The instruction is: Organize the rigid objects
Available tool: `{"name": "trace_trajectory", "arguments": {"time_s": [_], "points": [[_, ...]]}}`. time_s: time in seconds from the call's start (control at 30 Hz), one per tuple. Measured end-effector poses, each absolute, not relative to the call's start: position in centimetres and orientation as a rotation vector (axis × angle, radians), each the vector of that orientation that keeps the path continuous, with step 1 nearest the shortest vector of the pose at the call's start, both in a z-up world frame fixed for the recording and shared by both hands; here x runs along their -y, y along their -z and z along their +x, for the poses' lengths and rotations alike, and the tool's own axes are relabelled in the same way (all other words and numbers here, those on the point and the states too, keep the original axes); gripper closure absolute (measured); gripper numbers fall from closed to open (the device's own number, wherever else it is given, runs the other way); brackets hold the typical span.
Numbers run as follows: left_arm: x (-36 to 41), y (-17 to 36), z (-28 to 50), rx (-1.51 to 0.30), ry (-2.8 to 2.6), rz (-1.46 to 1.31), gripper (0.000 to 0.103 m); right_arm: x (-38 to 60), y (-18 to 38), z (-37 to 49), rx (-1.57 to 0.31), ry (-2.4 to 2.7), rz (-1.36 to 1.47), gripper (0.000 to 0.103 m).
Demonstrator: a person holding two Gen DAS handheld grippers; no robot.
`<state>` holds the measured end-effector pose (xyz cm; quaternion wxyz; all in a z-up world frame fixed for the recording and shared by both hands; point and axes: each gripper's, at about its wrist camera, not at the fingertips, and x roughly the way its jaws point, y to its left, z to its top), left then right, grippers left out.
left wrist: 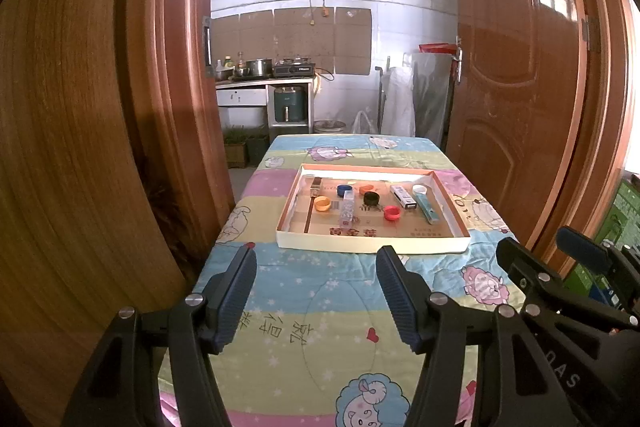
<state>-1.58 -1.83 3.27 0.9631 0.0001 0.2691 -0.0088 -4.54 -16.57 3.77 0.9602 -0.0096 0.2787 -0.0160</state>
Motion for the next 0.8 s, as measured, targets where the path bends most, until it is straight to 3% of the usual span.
{"name": "trace_trajectory", "arguments": {"time_s": [0.8], "points": [[1.55,-2.97,-1.88,-0.553,0.015,0.005,0.041,16.57,-3.72,-4.57,-0.566,0.032,-0.017,0.035]]}}
